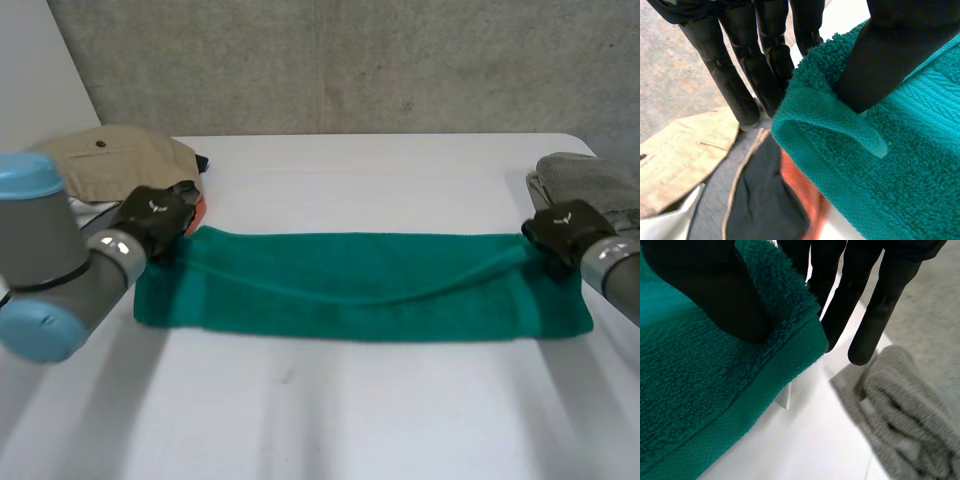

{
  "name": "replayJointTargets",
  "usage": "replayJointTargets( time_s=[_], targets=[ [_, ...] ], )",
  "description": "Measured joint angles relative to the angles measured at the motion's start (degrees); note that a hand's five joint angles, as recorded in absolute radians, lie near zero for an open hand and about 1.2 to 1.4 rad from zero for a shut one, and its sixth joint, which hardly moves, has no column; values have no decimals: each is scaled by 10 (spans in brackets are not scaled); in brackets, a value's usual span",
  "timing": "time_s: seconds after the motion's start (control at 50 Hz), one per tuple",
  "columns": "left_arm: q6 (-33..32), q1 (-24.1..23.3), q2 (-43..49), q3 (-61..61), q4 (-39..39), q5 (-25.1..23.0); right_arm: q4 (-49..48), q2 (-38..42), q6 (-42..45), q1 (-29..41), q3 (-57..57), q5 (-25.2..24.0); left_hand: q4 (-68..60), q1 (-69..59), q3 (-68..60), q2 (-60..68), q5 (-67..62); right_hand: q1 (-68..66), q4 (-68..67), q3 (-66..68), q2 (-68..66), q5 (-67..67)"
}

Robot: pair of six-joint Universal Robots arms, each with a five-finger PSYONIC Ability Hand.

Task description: Fold the laundry.

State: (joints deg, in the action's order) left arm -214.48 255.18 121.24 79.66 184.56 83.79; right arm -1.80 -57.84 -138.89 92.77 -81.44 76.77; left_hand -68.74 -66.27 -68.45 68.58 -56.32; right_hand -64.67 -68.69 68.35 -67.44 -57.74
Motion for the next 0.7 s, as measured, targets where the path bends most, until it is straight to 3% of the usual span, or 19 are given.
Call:
replayJointTargets(
  time_s=[0.18, 0.2, 0.24, 0.28, 0.3, 0.38, 0.5, 0.7],
  targets=[
    [-7, -24, 148, -191, -64, 39, -20, 110, -7, 30, 123, 86, 1, 1, 1, -1, 0, 9, 21, -20, 18, 14],
    [-10, -27, 163, -211, -75, 42, -19, 123, -5, 33, 138, 99, 126, 128, 123, -136, 108, 93, 103, -102, 111, 99],
    [-14, -30, 177, -231, -87, 46, -17, 138, -3, 36, 156, 116, 223, 240, 230, -233, 203, 280, 285, -285, 290, 288],
    [-20, -35, 189, -247, -99, 53, -18, 149, -3, 39, 171, 132, 481, 508, 469, -476, 454, 424, 441, -441, 448, 447],
    [-21, -36, 190, -251, -101, 55, -19, 152, -3, 40, 175, 138, 513, 532, 501, -507, 483, 490, 511, -514, 516, 509],
    [-28, -44, 188, -253, -99, 70, -36, 156, -9, 45, 184, 152, 570, 554, 562, -566, 533, 515, 565, -562, 554, 548],
    [-28, -49, 162, -219, -64, 64, -62, 145, -20, 52, 174, 129, 570, 554, 562, -566, 533, 515, 565, -563, 554, 548],
    [-35, -52, 164, -177, -11, -22, -64, 172, -49, 62, 192, 56, 570, 554, 562, -566, 533, 515, 565, -562, 554, 548]
  ],
)
